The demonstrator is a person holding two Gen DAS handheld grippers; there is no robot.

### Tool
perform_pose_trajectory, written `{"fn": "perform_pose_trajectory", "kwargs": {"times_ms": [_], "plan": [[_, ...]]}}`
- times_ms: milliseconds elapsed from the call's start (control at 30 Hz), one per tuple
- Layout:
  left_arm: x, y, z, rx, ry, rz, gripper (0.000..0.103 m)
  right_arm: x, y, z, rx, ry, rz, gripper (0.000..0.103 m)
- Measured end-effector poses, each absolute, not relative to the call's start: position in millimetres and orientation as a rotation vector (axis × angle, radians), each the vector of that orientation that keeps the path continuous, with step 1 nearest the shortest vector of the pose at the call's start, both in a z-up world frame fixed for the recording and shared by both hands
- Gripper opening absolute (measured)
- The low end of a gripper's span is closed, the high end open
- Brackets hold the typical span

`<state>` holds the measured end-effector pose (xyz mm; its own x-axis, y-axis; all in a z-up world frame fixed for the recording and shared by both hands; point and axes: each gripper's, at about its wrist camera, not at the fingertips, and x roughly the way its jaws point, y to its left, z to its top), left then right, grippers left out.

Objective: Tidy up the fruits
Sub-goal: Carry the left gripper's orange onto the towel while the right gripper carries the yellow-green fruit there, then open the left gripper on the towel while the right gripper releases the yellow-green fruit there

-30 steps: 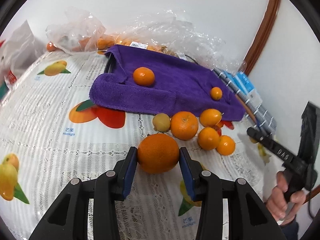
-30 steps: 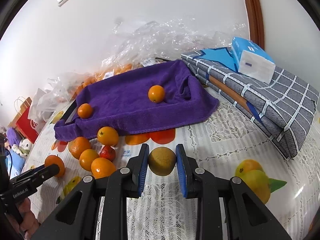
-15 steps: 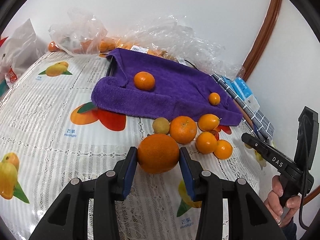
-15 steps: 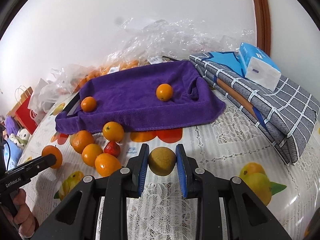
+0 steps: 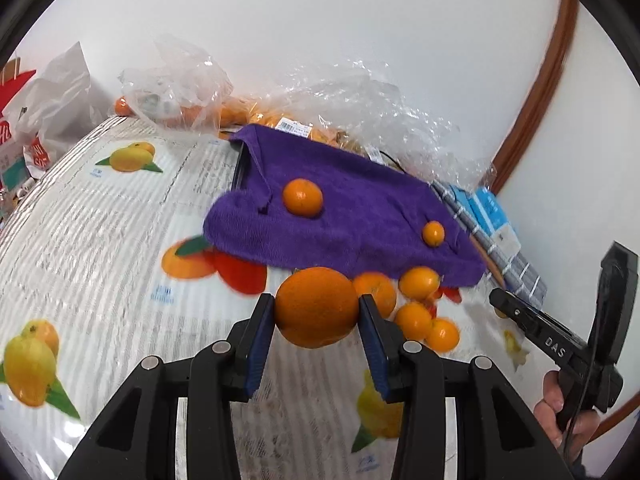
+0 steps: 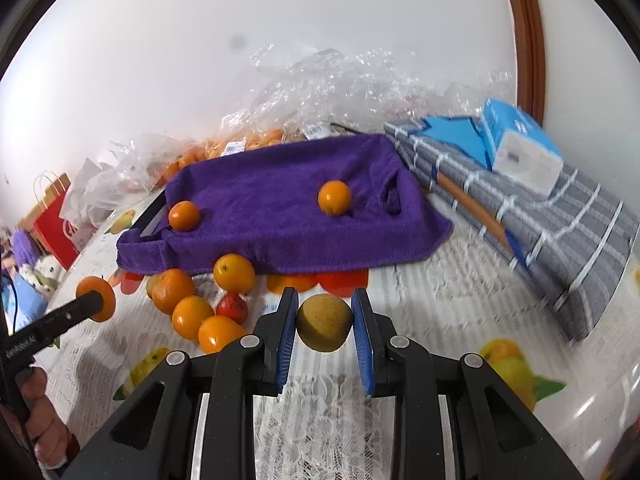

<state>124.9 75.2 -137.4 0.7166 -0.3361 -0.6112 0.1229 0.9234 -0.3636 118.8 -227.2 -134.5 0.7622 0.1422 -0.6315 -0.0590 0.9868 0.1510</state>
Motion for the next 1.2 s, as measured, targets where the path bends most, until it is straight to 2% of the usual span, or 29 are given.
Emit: {"fn": "perform_pose_trajectory", "kwargs": {"times_ms": [200,367,667,800,1200], "plan": [[172.6,67.9,-103.0,-0.271,0.67,-0.209,0.04,150.6,-226.5,-95.4,0.083,0.603,0.12,0.027],[206.4,54.0,-95.0,-0.287,0.638,-0.228,0.04,187.6,-231.9,-82.6,0.09,0.581,0.107,0.027],[233.2,32.9,-129.9,-0.255,0.678,-0.266,0.04,226.2,-252.5,-136.0,0.171,0.692,0.095,0.027],[235.6,33.5,-136.4,-0.295,0.68,-0.278,0.04,228.0,-254.6,-139.0,0.15,0.686,0.083,0.027],[240.2,15.0,-148.6,-0.194,0.709,-0.291,0.04,236.9,-249.3,-155.4,0.13,0.746,0.096,0.027]]}}
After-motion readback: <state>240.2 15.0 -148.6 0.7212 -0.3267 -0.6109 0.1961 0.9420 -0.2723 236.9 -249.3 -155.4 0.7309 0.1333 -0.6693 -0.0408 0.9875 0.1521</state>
